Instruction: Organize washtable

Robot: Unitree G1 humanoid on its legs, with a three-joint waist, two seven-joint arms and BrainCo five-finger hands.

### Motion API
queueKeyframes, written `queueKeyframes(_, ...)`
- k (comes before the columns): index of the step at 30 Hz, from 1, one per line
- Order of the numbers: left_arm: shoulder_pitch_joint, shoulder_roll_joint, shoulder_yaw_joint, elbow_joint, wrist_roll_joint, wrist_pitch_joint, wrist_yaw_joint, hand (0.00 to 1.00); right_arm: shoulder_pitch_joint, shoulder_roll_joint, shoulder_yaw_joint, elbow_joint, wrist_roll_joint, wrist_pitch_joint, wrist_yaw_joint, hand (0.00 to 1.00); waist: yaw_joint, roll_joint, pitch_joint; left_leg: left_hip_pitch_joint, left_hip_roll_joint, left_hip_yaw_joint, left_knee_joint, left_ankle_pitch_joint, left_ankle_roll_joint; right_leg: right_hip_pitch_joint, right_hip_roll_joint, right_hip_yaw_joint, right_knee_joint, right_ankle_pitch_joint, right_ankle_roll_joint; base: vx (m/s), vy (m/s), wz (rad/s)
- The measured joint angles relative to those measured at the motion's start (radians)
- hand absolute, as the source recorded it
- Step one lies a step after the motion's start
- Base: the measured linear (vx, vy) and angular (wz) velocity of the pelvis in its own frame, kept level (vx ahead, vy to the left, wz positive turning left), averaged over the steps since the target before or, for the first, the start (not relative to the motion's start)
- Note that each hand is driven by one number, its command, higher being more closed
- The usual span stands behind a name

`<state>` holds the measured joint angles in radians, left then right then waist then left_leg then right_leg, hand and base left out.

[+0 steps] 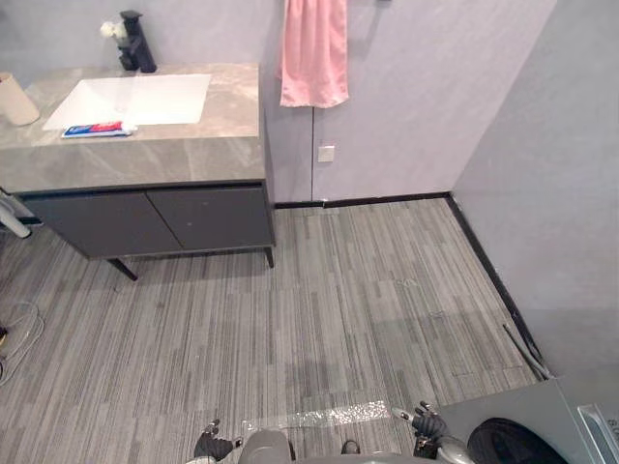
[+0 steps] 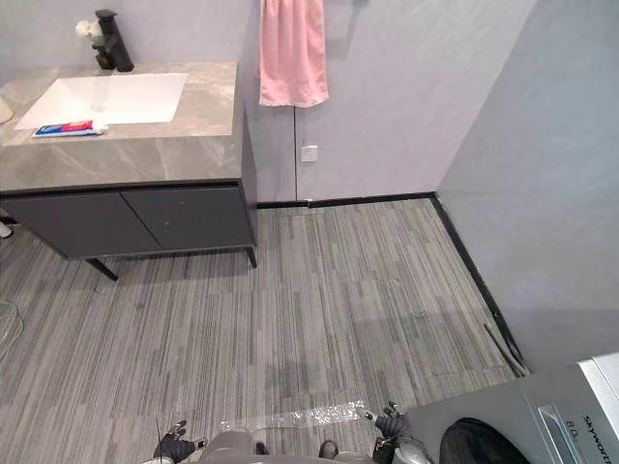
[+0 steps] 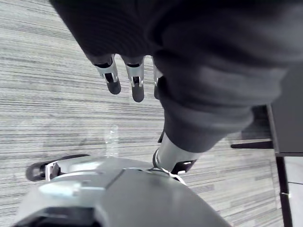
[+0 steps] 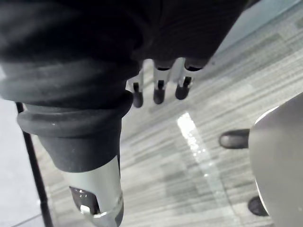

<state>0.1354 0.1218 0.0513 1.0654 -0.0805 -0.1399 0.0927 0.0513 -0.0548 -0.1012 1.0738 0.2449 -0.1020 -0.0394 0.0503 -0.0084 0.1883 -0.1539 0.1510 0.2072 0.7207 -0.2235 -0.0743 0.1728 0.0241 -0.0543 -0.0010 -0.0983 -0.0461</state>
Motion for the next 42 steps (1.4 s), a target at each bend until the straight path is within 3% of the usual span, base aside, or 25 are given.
queueKeyframes(3,-0.001,-0.004,-0.013,-0.001,-0.020,0.000,0.003,0.00,-0.002,-0.011,0.001,0.000,0.002,0.001,-0.001,0.00,-0.003,0.011,0.007,-0.079,-0.050,-0.058,-0.081,-0.023,0.022,-0.004,-0.041,0.055,0.023,-0.027,0.013,0.15,0.124,-0.57)
queueKeyframes(5,0.000,-0.008,-0.016,0.000,-0.026,0.000,0.004,0.00,-0.001,-0.018,0.001,0.000,0.002,0.001,-0.002,0.00,-0.002,0.022,0.009,-0.082,-0.092,-0.129,-0.268,-0.006,-0.006,-0.004,-0.063,0.090,0.023,-0.045,0.039,0.19,0.219,-0.67)
queueKeyframes(6,0.000,-0.021,-0.018,0.001,-0.028,-0.001,0.006,0.00,0.000,-0.034,0.002,-0.003,0.002,0.001,-0.003,0.00,0.008,0.049,0.009,-0.063,-0.093,-0.183,-0.384,0.053,-0.028,-0.002,-0.059,0.120,0.022,-0.060,0.064,0.21,0.216,-0.64)
queueKeyframes(7,0.001,-0.021,-0.019,0.001,-0.029,-0.001,0.007,0.00,0.002,-0.035,0.003,-0.002,0.002,0.001,-0.004,0.00,0.020,0.059,0.003,-0.054,-0.101,-0.178,-0.393,0.084,-0.012,0.000,-0.061,0.134,0.022,-0.065,0.073,0.40,0.287,-0.80)
queueKeyframes(9,-0.002,-0.004,-0.019,-0.008,-0.035,-0.005,0.017,0.00,-0.001,-0.026,0.012,-0.003,0.001,0.001,-0.004,0.00,0.025,0.023,0.000,-0.063,-0.138,-0.154,-0.359,0.061,0.028,-0.042,-0.094,0.138,0.140,-0.130,0.104,0.41,0.198,-0.57)
queueKeyframes(12,0.004,-0.003,-0.014,-0.009,-0.036,-0.003,0.020,0.00,0.003,-0.019,0.022,-0.003,0.000,0.001,-0.001,0.00,0.028,0.012,-0.002,0.000,-0.156,-0.092,-0.338,0.002,0.082,-0.109,-0.116,0.189,0.372,-0.195,0.149,0.35,0.130,-0.52)
queueKeyframes(13,0.006,-0.004,-0.013,-0.009,-0.037,-0.002,0.020,0.00,0.003,-0.019,0.023,-0.003,-0.003,0.001,0.001,0.00,0.044,0.008,-0.004,0.066,-0.159,-0.058,-0.360,-0.006,0.100,-0.149,-0.114,0.220,0.520,-0.193,0.183,0.36,0.122,-0.75)
queueKeyframes(15,0.013,0.004,-0.016,-0.017,-0.036,-0.002,0.018,0.00,0.001,-0.015,0.025,-0.006,-0.013,-0.001,0.009,0.00,0.032,-0.002,-0.010,0.143,-0.169,-0.041,-0.379,-0.033,0.125,-0.214,-0.127,0.204,0.737,-0.145,0.292,0.38,0.085,-0.33)
queueKeyframes(17,0.008,0.009,-0.019,-0.016,-0.038,-0.001,0.019,0.00,-0.013,-0.021,0.024,-0.006,-0.022,-0.003,0.022,0.00,0.013,-0.009,-0.007,0.227,-0.174,-0.053,-0.413,-0.059,0.140,-0.275,-0.167,0.103,0.919,-0.165,0.234,0.37,0.009,0.10)
queueKeyframes(18,0.000,0.007,-0.024,-0.015,-0.038,0.000,0.019,0.00,-0.017,-0.030,0.031,-0.002,-0.024,-0.002,0.024,0.00,0.009,0.005,-0.001,0.292,-0.165,-0.062,-0.456,-0.061,0.142,-0.310,-0.188,0.001,0.951,-0.208,0.157,0.50,-0.067,0.16)
queueKeyframes(19,-0.006,0.001,-0.028,-0.015,-0.038,-0.001,0.018,0.00,-0.023,-0.041,0.050,-0.003,-0.022,-0.002,0.025,0.00,-0.003,0.015,0.004,0.352,-0.135,-0.071,-0.501,-0.061,0.142,-0.344,-0.175,-0.084,0.912,-0.240,0.101,0.51,-0.093,0.23)
queueKeyframes(21,-0.009,-0.001,-0.039,-0.015,-0.038,-0.001,0.016,0.00,-0.036,-0.050,0.076,-0.016,-0.024,-0.002,0.025,0.00,-0.017,0.028,0.008,0.402,-0.082,-0.081,-0.529,-0.061,0.141,-0.420,-0.122,-0.129,0.765,-0.245,0.073,0.47,-0.148,0.28)
queueKeyframes(24,-0.013,0.006,-0.040,-0.015,-0.038,-0.002,0.014,0.00,-0.033,-0.045,0.091,-0.038,-0.020,-0.005,0.026,0.00,-0.037,0.016,0.011,0.449,-0.072,-0.140,-0.532,-0.066,0.131,-0.476,-0.079,-0.076,0.419,-0.059,0.080,0.46,-0.210,0.44)
queueKeyframes(25,-0.005,0.019,-0.036,-0.016,-0.038,-0.004,0.014,0.00,-0.022,-0.032,0.091,-0.039,-0.014,-0.007,0.026,0.00,-0.041,-0.017,0.010,0.493,-0.098,-0.200,-0.530,-0.090,0.090,-0.477,-0.084,-0.012,0.359,0.163,0.062,0.45,-0.234,0.47)
queueKeyframes(26,-0.018,0.007,-0.031,-0.004,-0.038,0.000,0.016,0.00,-0.035,-0.043,0.089,-0.039,-0.013,-0.007,0.029,0.00,-0.040,-0.001,0.018,0.514,-0.077,-0.235,-0.526,-0.102,0.071,-0.485,-0.075,-0.022,0.425,0.118,0.060,0.63,-0.320,0.45)
queueKeyframes(27,-0.020,-0.033,-0.019,-0.004,-0.038,-0.004,0.013,0.00,-0.047,-0.057,0.088,-0.036,-0.019,-0.005,0.034,0.00,-0.037,0.047,0.004,0.504,-0.048,-0.266,-0.503,-0.092,0.055,-0.489,-0.059,-0.037,0.455,0.059,0.048,0.48,-0.272,0.37)
queueKeyframes(29,-0.025,-0.062,0.001,-0.010,-0.035,-0.011,0.014,0.00,-0.045,-0.069,0.075,-0.036,-0.019,-0.005,0.038,0.00,-0.040,0.074,-0.006,0.435,-0.014,-0.318,-0.406,-0.064,0.014,-0.481,-0.050,-0.094,0.453,0.015,0.031,0.51,-0.282,0.57)
queueKeyframes(30,-0.035,-0.071,0.023,-0.017,-0.035,-0.012,0.012,0.00,-0.043,-0.067,0.058,-0.040,-0.018,-0.004,0.038,0.00,-0.040,0.086,-0.005,0.358,-0.002,-0.346,-0.255,-0.026,-0.025,-0.441,-0.043,-0.125,0.418,-0.005,0.024,0.54,-0.305,0.80)
queueKeyframes(31,-0.048,-0.081,0.058,-0.023,-0.036,-0.012,0.008,0.00,-0.035,-0.066,0.059,-0.041,-0.018,0.000,0.037,0.00,-0.037,0.079,0.009,0.266,0.025,-0.341,-0.064,0.021,-0.044,-0.369,-0.032,-0.160,0.358,-0.010,0.017,0.53,-0.298,0.81)
queueKeyframes(34,-0.049,-0.093,0.064,-0.074,-0.036,-0.020,-0.004,0.00,-0.021,-0.048,0.058,-0.041,-0.010,0.000,0.032,0.00,-0.021,0.059,0.027,0.149,0.099,-0.190,0.179,0.007,-0.034,-0.188,-0.016,-0.218,0.242,-0.013,0.007,0.36,-0.155,0.62)
queueKeyframes(35,-0.055,-0.090,0.047,-0.087,-0.034,-0.023,-0.006,0.00,-0.019,-0.036,0.059,-0.040,-0.008,0.000,0.026,0.00,-0.009,0.035,0.034,0.110,0.110,-0.107,0.181,-0.012,-0.003,-0.131,-0.016,-0.227,0.189,-0.012,0.008,0.27,-0.109,0.34)
queueKeyframes(37,-0.075,-0.076,0.010,-0.086,-0.034,-0.025,-0.006,0.00,-0.025,-0.021,0.060,-0.040,0.001,-0.004,0.021,0.00,0.010,0.029,0.033,0.049,0.087,-0.039,0.059,-0.047,0.016,-0.083,-0.026,-0.241,0.137,-0.011,0.010,0.26,-0.040,0.23)
queueKeyframes(39,-0.085,-0.076,-0.008,-0.086,-0.034,-0.024,-0.005,0.00,-0.037,-0.014,0.061,-0.039,0.001,-0.004,0.022,0.00,0.020,0.026,0.036,-0.014,0.025,0.013,-0.204,-0.037,0.020,-0.054,-0.058,-0.257,0.103,-0.019,0.033,0.29,0.090,0.29)
queueKeyframes(40,-0.090,-0.076,-0.017,-0.085,-0.034,-0.024,-0.005,0.00,-0.038,-0.014,0.061,-0.038,0.001,-0.005,0.021,0.00,0.019,0.030,0.036,-0.016,-0.007,0.047,-0.385,0.031,0.020,-0.045,-0.075,-0.268,0.102,-0.034,0.057,0.29,0.138,0.30)
queueKeyframes(42,-0.090,-0.074,-0.017,-0.082,-0.035,-0.024,-0.005,0.00,-0.044,-0.011,0.069,-0.020,0.001,-0.003,0.021,0.00,0.028,0.025,0.033,0.023,-0.043,0.059,-0.462,0.166,0.069,-0.017,-0.090,-0.250,0.100,-0.055,0.093,0.35,0.158,0.02)
